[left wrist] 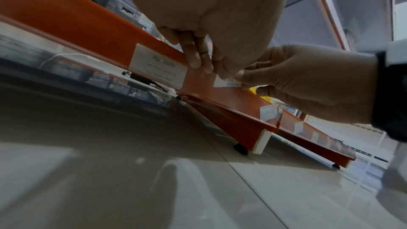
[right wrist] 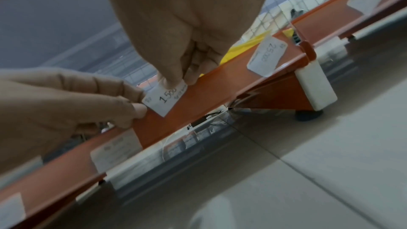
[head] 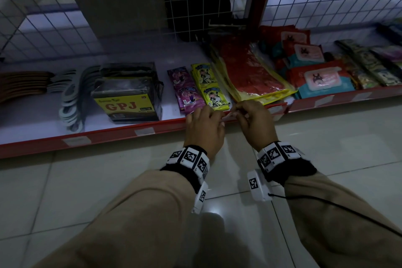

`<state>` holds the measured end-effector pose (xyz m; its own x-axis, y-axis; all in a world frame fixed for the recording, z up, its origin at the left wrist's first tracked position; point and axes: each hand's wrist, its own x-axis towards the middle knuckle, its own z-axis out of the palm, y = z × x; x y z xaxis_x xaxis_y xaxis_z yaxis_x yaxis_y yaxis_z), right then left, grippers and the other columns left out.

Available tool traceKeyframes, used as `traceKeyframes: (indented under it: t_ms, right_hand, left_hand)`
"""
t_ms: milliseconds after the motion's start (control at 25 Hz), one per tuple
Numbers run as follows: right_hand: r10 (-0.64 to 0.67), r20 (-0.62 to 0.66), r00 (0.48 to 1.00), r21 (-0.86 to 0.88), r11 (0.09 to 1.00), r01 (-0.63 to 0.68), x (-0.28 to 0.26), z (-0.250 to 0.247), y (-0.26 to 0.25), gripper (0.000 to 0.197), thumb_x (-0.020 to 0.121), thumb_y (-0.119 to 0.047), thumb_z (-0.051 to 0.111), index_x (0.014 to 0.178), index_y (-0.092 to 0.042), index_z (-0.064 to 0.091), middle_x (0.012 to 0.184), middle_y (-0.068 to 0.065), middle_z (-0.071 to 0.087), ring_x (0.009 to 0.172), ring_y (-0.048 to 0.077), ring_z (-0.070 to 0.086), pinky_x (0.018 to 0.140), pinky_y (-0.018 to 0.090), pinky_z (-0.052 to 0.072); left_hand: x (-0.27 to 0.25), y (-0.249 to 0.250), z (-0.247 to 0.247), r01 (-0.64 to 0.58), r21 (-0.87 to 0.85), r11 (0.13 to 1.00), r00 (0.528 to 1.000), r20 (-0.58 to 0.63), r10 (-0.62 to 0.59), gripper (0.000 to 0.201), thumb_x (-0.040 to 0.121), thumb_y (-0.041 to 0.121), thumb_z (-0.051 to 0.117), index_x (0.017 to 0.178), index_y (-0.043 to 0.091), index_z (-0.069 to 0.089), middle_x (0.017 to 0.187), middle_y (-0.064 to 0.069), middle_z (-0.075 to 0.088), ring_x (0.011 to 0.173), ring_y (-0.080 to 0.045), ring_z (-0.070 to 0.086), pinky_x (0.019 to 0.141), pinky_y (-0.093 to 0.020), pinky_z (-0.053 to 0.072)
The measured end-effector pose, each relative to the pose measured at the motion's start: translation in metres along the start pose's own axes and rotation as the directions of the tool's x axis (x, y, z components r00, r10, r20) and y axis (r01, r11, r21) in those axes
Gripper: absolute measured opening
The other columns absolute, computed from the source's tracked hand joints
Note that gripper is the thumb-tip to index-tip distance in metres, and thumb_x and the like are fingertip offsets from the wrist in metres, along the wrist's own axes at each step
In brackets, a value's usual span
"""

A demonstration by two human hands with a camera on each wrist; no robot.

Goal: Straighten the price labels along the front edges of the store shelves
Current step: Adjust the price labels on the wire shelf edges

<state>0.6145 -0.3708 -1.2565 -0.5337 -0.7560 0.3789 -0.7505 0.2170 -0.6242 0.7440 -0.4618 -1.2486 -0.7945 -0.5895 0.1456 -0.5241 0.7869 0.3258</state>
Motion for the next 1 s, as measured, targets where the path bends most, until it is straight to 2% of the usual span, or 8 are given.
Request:
traceKeyframes:
  t_ms: [160,280,360,560,800,1000]
  right_hand:
    - [-0.048,0.04,0.998,-0.112,0.992,0.052,-0.0048,-0.0023,0.0024,0.02,0.083,0.002,0.059,0.1,-0.004,0.067,0.099,0.017,0.058,0.096,0.033,0.052,0.082,0.037,0.044]
    - [-0.075,0.102,0.992,-0.268,0.958,0.1,-0.0084,-0.0049,0.0045,0.016,0.084,-0.01,0.063,0.099,-0.006,0.066,0.098,0.017,0.058,0.092,0.036,0.051,0.078,0.043,0.045]
    - [-0.075,0.124,0.989,-0.322,0.94,0.112,-0.0077,-0.0059,0.0053,0.015,0.085,-0.012,0.063,0.098,-0.006,0.067,0.096,0.018,0.058,0.089,0.036,0.051,0.074,0.044,0.046]
    - [-0.095,0.134,0.986,-0.36,0.923,0.137,-0.0062,-0.006,0.0053,0.013,0.086,-0.009,0.062,0.097,-0.005,0.068,0.092,0.019,0.058,0.084,0.036,0.053,0.069,0.046,0.047]
    - [-0.097,0.147,0.984,-0.39,0.909,0.147,-0.0076,-0.0066,0.0048,0.015,0.089,-0.014,0.058,0.097,-0.006,0.067,0.092,0.018,0.058,0.084,0.036,0.053,0.069,0.045,0.046]
    - [-0.111,0.114,0.987,-0.396,0.906,0.148,-0.0091,-0.0072,0.0048,0.014,0.086,-0.009,0.06,0.097,-0.004,0.067,0.091,0.02,0.059,0.081,0.037,0.056,0.067,0.044,0.047]
  left_hand:
    - [0.0005,0.0019,0.0028,-0.009,0.093,0.996,1.0,0.005,0.008,0.028,0.092,0.032,0.045,0.116,0.02,0.053,0.117,-0.003,0.048,0.11,-0.025,0.04,0.091,-0.038,0.029]
    - [-0.0002,0.0038,0.0041,-0.022,0.148,0.989,1.0,0.002,0.022,0.027,0.093,0.033,0.045,0.115,0.019,0.052,0.117,-0.004,0.048,0.109,-0.025,0.04,0.09,-0.039,0.029]
    - [0.0014,0.005,0.0041,-0.02,0.172,0.985,1.0,0.011,0.019,0.028,0.093,0.033,0.044,0.115,0.017,0.053,0.117,-0.005,0.049,0.109,-0.026,0.04,0.091,-0.039,0.03]
    - [0.001,0.0048,0.0034,-0.043,0.193,0.98,0.999,0.018,0.04,0.027,0.093,0.03,0.044,0.116,0.018,0.052,0.115,-0.006,0.05,0.107,-0.027,0.041,0.089,-0.04,0.031]
    - [0.0025,0.005,0.0051,-0.049,0.245,0.968,0.998,0.043,0.04,0.031,0.093,0.031,0.043,0.119,0.016,0.051,0.118,-0.007,0.049,0.109,-0.028,0.041,0.091,-0.041,0.032]
    - [0.0012,0.006,0.0043,-0.055,0.253,0.966,0.998,0.044,0.045,0.032,0.093,0.031,0.044,0.121,0.017,0.05,0.119,-0.007,0.05,0.108,-0.028,0.042,0.09,-0.041,0.033]
